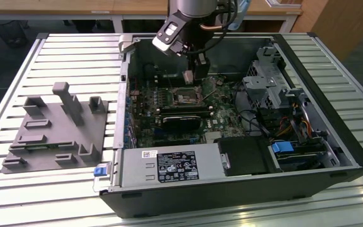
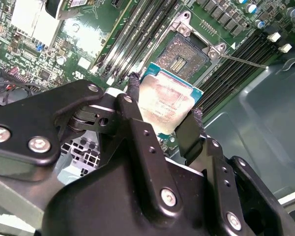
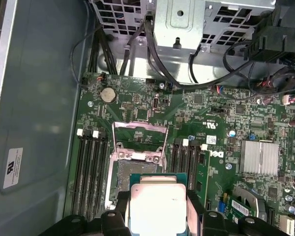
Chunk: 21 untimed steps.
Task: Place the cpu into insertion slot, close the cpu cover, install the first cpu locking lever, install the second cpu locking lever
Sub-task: 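Place the cpu into insertion slot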
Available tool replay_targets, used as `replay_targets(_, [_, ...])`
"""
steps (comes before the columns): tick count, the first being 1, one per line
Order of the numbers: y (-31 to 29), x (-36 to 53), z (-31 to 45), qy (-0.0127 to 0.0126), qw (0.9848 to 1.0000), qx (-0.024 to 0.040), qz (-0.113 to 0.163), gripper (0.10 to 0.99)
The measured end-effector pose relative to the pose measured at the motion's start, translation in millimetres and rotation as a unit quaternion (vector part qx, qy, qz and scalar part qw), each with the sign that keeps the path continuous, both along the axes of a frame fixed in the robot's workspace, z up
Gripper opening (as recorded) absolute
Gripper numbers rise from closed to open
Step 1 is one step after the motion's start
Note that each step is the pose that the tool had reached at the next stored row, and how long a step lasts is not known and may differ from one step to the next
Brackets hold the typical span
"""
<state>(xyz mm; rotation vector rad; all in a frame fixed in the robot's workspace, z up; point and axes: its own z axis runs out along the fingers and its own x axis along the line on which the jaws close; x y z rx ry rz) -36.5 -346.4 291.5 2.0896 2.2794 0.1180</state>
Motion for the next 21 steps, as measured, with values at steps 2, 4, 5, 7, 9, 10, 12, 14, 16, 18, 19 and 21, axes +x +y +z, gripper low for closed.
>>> replay_targets(2, [0.2,-0.1,-2.4,0.0000,1.0000,-0.0001,-0.004,0.541])
replay_targets(4, [0.3,0.0,-5.7,0.0000,0.9998,-0.0001,-0.018,0.541])
replay_targets(5, [0.5,0.0,-7.7,0.0000,0.9997,0.0000,-0.024,0.541])
replay_targets(7, [1.2,-0.2,-11.2,0.0000,0.9996,0.0000,-0.027,0.541])
replay_targets(9, [1.8,-1.5,-14.4,0.0000,0.9996,0.0000,-0.027,0.541])
replay_targets(10, [2.1,-2.8,-16.0,0.0000,0.9996,0.0000,-0.027,0.541])
replay_targets(12, [2.8,-5.5,-19.6,0.0000,0.9996,-0.0001,-0.027,0.541])
replay_targets(14, [3.3,-6.3,-22.7,0.0000,0.9996,0.0000,-0.027,0.541])
replay_targets(16, [3.4,-6.3,-24.7,0.0000,0.9996,0.0003,-0.027,0.541])
replay_targets(18, [3.7,-6.3,-26.2,0.0001,0.9996,0.0006,-0.027,0.541])
replay_targets(19, [3.9,-6.3,-27.1,0.0001,0.9996,0.0009,-0.027,0.541])
replay_targets(21, [4.2,-6.3,-28.9,0.0003,0.9996,0.0013,-0.027,0.541])
